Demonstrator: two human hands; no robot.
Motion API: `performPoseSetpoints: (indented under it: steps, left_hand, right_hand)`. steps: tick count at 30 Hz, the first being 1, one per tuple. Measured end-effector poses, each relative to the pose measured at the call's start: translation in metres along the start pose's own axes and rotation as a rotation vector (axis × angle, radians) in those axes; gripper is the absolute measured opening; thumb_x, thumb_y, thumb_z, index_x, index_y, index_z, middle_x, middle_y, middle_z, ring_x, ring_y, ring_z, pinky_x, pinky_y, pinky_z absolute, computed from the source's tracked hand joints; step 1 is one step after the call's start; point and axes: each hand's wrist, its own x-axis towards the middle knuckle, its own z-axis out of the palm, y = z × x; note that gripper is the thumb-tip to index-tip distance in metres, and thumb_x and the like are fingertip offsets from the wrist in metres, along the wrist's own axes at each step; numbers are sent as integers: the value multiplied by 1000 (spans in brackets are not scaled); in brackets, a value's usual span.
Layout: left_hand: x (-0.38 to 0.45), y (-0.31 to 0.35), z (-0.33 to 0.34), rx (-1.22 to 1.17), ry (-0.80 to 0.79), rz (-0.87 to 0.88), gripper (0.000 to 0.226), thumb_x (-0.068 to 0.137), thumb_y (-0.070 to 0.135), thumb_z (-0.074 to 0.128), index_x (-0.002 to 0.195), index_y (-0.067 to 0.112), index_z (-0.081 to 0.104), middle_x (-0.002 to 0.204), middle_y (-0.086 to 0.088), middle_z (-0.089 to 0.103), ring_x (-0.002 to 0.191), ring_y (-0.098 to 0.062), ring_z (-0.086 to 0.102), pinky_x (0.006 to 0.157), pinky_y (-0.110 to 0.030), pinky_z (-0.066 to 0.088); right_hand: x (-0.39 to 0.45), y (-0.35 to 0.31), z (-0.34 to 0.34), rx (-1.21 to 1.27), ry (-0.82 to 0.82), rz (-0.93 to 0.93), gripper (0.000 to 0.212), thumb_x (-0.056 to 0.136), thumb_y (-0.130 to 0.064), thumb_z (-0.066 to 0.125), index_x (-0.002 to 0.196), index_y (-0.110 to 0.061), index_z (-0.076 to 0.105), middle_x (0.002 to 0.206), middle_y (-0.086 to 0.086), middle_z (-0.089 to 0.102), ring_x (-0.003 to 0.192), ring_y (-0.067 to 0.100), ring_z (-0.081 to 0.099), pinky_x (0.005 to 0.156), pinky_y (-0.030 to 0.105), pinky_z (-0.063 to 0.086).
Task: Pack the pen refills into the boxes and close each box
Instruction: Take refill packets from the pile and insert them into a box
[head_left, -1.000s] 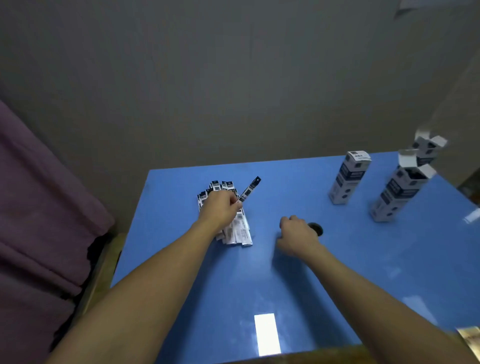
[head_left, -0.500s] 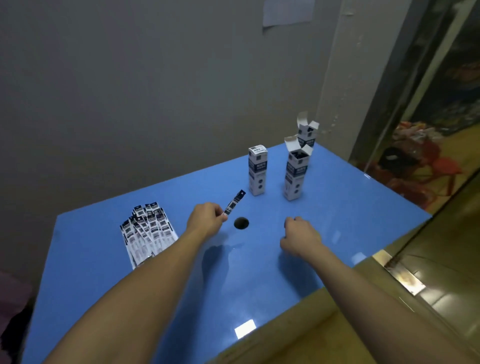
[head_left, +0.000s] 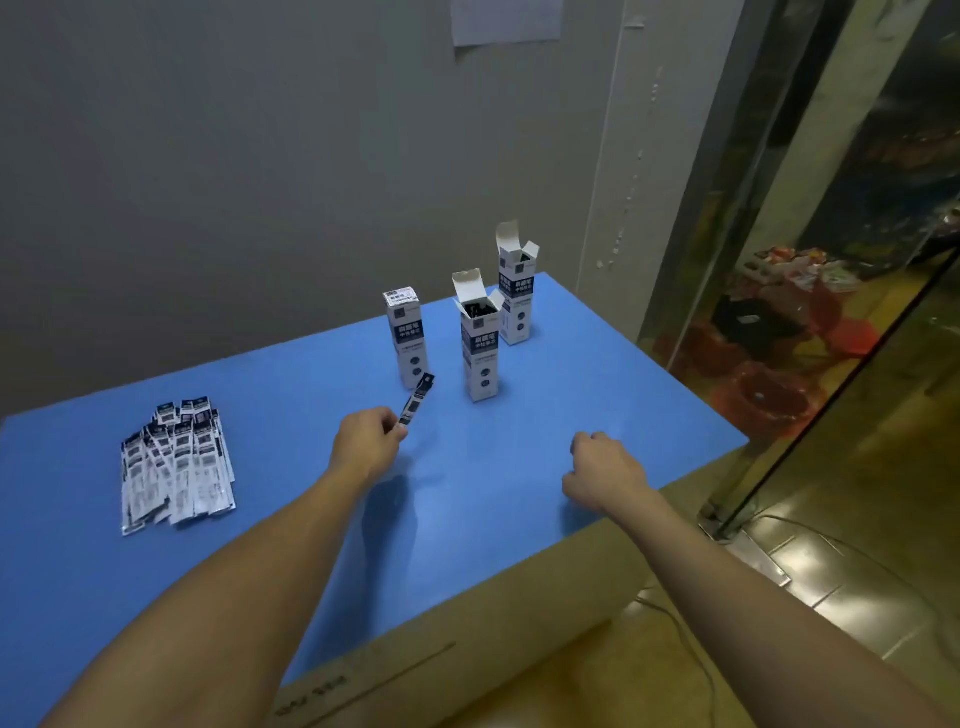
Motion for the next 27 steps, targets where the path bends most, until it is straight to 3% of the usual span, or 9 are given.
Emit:
performPoseSetpoints:
  steps: [5,14,27]
  left_hand:
    - [-9,17,11,-1,83,-35,15,94,22,62,84,12,67,76,-3,62,73,-23,58,61,-30,41]
    - [24,19,23,190,68,-26,14,97,22,60,91,12,68,87,-8,65,79,-26,58,66,-32,43]
    - [68,27,42,265,81,-30,16,97,26,60,86,16,66,87,-1,61,80,-22,57,65,-31,42]
  right_hand:
    - [20,25,-14,-15,-26,-53,34,91,-20,51,124,-11,49,124,8,47,112,28,49,77,35,42]
    - [75,23,-23,-37,-52,-164,38,90,-20,53,126,-10,49,126,9,48,113,29,50,81,35,46]
    - [177,-9,-48,30,-109,-344,48,86,-24,63,129,-12,48,128,9,51,116,28,51,92,40,50]
